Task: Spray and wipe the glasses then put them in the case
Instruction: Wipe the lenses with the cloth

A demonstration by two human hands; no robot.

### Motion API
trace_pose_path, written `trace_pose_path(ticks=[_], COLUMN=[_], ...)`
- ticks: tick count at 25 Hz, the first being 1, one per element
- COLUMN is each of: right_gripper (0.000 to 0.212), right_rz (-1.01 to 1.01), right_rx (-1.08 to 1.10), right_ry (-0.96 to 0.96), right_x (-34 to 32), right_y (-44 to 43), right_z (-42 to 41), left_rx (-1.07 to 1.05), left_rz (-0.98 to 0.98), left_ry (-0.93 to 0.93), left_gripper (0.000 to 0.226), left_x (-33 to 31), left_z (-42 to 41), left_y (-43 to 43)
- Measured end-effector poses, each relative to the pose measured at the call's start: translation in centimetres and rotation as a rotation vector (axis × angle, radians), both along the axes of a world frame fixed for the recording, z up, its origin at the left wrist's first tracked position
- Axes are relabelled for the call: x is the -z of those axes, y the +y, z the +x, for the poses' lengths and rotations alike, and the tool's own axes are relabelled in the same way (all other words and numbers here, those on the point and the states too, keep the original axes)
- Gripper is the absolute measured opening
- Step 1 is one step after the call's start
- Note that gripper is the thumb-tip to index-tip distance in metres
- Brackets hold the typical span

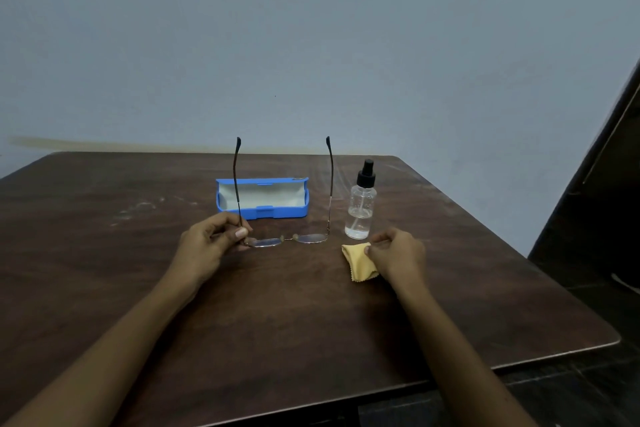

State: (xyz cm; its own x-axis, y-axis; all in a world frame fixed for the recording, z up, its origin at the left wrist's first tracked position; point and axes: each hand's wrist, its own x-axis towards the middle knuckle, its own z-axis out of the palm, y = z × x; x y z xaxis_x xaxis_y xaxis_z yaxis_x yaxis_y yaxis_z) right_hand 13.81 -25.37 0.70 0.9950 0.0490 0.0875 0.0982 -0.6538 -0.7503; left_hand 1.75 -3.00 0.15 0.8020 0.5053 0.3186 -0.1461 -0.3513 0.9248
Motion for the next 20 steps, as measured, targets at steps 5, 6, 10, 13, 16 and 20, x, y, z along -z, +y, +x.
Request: trace_pose_path(ticks=[5,6,10,13,16,20], right_gripper=[0.017,0.018,0.017,0.015,0.015,0.012], right_rz=[-0.212,-0.206,0.181,0.362,0.413,0.472], right_rx=[-0.014,-0.045,-0.27,-0.33,-0.346,-0.41], right_ry=[-0.206,-0.306,-0.312,-0.228,-0.226,-0.234], right_x=[-0.7,-0.9,-1.6,-1.5,-1.7,-1.5], right_y=[0.0,0.1,2.3,4.1,5.4,6.4], right_z=[-1.4,-1.5,-1.1,-0.5,0.2,0.5], left_rx=[-0.014,-0.019,-0.041,-0.07,-0.096,-0.151], left_rz=[-0.019,-0.017,-0.013,-0.001,-0.001,0.013], left_ry=[-0.01,-0.005,-0.004,-0.03,-0.055,-0.076], left_gripper=[0.016,0.018,0.018,0.018,0.021,0.02], left_x=[0.1,0.2,0.0,-0.1,0.1,0.3], left_z=[0.1,0.1,-0.1,-0.1,0.1,0.3], left_y=[0.3,0.4,0.6,0.6,0.9,1.4])
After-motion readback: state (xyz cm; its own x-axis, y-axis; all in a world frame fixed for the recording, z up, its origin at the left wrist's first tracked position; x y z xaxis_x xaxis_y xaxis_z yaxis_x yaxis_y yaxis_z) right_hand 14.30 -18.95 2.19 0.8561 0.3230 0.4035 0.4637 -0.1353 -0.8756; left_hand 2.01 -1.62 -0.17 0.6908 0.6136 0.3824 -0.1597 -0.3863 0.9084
